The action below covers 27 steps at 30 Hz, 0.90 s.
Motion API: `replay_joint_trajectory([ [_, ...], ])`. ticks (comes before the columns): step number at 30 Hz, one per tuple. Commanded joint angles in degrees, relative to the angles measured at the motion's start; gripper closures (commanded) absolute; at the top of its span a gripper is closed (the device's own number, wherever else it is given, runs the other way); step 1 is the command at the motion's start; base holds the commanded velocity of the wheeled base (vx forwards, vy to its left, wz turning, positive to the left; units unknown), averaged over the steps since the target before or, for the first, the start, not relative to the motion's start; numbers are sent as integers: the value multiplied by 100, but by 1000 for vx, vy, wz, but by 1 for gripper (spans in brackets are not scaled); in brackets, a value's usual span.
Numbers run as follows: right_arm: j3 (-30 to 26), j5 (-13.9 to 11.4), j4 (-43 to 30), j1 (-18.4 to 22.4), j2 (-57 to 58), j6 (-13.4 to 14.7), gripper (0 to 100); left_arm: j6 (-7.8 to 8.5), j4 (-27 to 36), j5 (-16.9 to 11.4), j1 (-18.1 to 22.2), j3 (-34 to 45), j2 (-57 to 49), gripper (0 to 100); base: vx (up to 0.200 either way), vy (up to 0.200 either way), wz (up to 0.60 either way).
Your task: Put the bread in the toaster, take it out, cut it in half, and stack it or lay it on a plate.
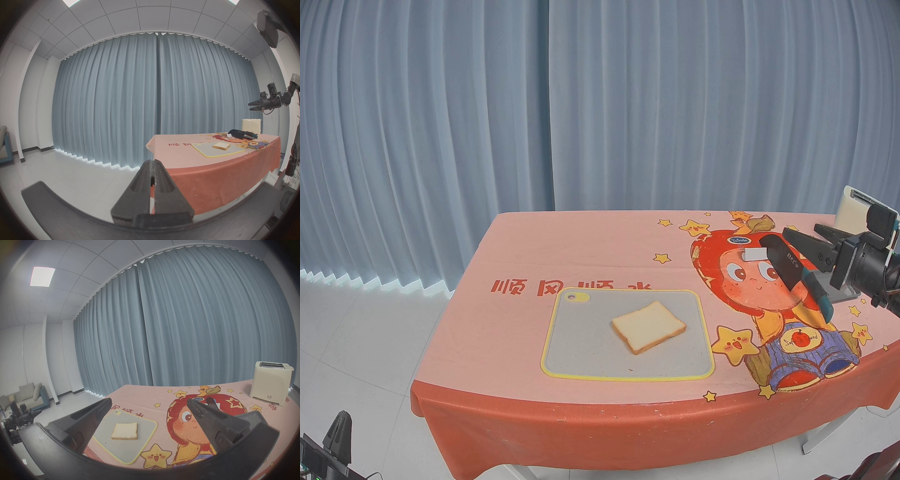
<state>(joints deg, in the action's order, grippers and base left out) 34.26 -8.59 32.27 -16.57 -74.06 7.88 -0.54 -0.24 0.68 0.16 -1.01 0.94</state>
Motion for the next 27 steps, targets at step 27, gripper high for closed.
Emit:
replay_joint_trajectory([
  [27, -130, -11, 8, -215, -47, 4, 0, 1, -2, 2, 2, 101, -24, 100, 0, 0, 0],
])
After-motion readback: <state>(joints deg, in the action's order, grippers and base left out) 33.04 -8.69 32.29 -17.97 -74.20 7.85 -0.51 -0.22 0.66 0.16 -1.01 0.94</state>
